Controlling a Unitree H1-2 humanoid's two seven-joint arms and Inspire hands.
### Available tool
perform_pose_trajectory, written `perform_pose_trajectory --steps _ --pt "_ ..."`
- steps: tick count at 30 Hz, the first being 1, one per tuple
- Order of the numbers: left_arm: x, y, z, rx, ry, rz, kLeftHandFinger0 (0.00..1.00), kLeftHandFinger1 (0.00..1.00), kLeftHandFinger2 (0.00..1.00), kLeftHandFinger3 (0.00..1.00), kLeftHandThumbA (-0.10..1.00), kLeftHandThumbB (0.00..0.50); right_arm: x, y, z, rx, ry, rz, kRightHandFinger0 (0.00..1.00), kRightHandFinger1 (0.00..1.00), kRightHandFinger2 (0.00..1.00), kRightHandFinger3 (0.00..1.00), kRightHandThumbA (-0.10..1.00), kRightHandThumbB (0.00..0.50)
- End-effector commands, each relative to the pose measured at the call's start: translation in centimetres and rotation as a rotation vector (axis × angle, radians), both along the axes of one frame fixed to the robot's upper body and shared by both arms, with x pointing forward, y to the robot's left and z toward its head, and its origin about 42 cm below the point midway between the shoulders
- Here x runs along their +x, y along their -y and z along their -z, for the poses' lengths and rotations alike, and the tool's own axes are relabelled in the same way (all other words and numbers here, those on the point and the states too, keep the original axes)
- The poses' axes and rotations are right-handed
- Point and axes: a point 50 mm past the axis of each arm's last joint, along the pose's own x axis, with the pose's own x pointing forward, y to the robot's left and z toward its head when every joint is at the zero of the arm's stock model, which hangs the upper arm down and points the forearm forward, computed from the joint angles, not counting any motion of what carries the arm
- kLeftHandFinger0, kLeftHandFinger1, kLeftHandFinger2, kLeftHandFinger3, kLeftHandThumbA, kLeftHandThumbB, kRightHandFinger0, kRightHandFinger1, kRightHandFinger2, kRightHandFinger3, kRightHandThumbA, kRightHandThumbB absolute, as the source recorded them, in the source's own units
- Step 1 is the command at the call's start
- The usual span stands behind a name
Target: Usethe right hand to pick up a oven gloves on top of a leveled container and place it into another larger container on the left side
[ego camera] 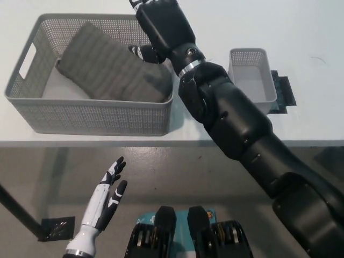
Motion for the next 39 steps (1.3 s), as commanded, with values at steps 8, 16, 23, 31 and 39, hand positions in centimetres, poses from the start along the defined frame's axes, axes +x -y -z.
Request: perform_pose_trajectory --steps 8,16,23,31,39 --pt "0.8 0.1 -1.9 0.009 0.085 0.032 1.0 1.0 1.0 1.0 1.0 0.108 -8.5 9.3 -17.3 0.592 0.402 -0.366 1.0 1.0 1.0 1.0 1.0 0.358" --pt "0.8 -0.2 -1.7 0.006 0.079 0.022 1.0 1.0 1.0 1.0 1.0 0.101 -14.0 23.0 -16.1 0.719 0.659 -0.233 1.0 1.0 1.0 1.0 1.0 0.29" --pt "0.8 0.0 -1.4 0.004 0.074 0.018 1.0 1.0 1.0 1.0 1.0 0.092 -15.3 26.8 -6.5 0.751 0.523 -0.206 1.0 1.0 1.0 1.0 1.0 0.312" --pt "1.0 0.2 -1.5 -0.007 0.075 0.026 1.0 1.0 1.0 1.0 1.0 0.102 -18.0 23.7 7.4 0.748 0.123 -0.214 1.0 1.0 1.0 1.0 1.0 0.255" --pt "0.9 0.0 -1.4 -0.007 0.074 0.027 1.0 1.0 1.0 1.0 1.0 0.098 -20.7 21.3 14.9 0.755 -0.174 -0.215 1.0 1.0 1.0 1.0 1.0 0.298"
